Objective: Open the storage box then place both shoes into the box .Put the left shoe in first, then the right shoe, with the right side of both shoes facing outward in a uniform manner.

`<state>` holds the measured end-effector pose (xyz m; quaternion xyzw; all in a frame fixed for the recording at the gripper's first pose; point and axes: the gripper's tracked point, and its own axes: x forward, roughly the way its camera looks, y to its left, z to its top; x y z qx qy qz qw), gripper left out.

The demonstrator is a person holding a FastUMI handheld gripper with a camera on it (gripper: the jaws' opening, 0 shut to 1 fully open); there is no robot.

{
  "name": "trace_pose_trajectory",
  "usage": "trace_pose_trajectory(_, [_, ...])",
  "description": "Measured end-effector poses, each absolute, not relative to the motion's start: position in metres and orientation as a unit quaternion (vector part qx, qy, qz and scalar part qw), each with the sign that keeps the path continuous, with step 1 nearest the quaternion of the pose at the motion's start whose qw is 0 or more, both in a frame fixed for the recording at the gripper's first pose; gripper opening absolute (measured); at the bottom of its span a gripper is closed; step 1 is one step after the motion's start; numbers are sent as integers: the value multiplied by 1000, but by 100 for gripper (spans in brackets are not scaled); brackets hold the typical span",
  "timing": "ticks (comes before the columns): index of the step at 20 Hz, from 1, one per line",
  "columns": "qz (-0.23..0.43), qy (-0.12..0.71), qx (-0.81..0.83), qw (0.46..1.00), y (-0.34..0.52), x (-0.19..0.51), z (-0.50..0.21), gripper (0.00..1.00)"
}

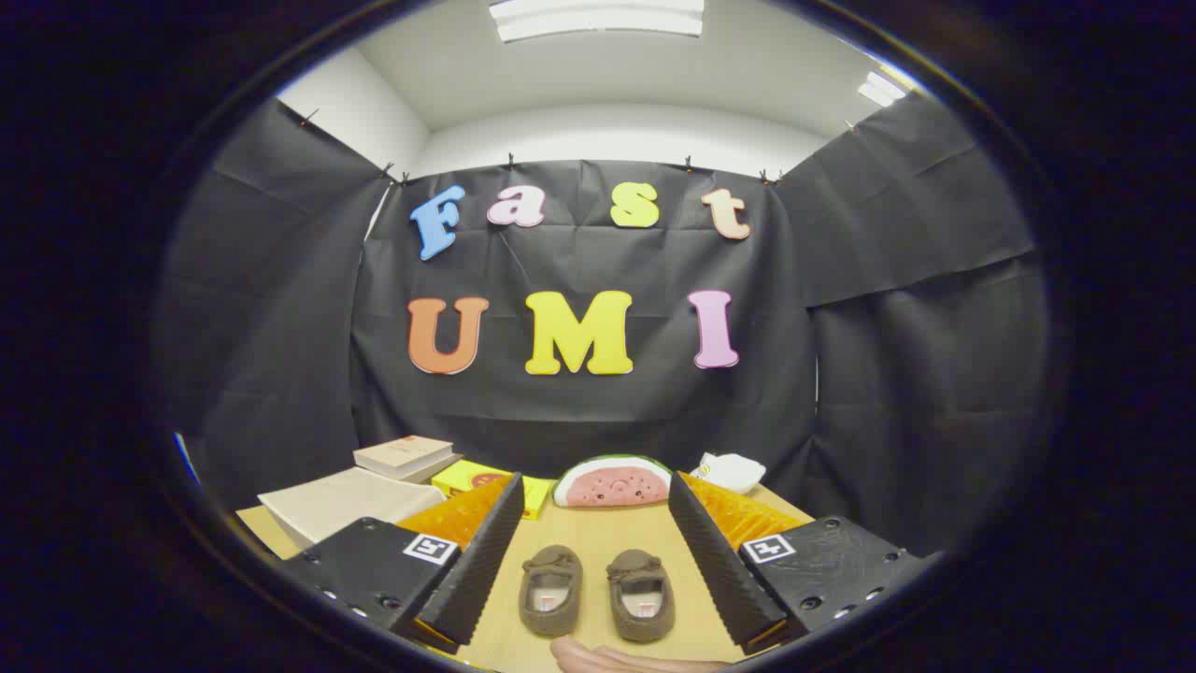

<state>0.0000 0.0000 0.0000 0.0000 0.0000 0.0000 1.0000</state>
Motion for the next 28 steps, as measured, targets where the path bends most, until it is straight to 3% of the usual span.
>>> trace_pose_trajectory(8, [39, -5, 0, 999, 16, 4, 4, 95])
trace_pose_trajectory(18, [10, 11, 26, 1000, -11, 4, -3, 95])
trace_pose_trajectory(28, [56, 96, 86, 990, 7, 41, -47, 96])
